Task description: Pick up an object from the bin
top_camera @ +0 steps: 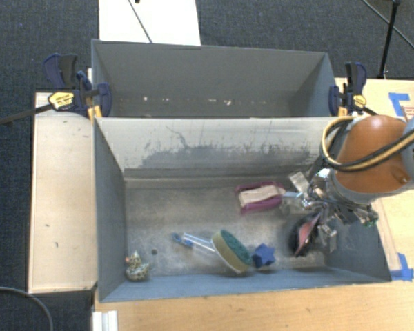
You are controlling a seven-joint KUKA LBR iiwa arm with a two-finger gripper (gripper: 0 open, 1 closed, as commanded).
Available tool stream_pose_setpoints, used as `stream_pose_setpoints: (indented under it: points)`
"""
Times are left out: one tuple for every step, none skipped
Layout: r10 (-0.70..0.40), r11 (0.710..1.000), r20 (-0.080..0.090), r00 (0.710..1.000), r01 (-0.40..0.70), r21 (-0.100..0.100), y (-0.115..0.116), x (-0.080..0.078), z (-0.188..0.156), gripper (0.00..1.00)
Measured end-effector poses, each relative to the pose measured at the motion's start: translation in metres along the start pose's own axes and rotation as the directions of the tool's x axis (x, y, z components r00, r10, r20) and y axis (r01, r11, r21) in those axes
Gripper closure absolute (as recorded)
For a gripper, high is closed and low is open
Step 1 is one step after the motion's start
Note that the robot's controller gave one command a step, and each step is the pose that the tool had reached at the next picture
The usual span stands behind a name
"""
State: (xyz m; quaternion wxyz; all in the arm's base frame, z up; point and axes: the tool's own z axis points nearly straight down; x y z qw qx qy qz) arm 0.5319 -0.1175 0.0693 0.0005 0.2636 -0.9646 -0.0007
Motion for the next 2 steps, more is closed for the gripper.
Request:
stream_pose_setpoints:
  points:
    - [-0.003,1.0,0.002,1.0,0.003,0.002,0.0,-0.001,-0.001,1.0]
    - [0.055,0.998,0.008,0.998,-0.055,0.007,0.018,0.021,-0.134,1.0]
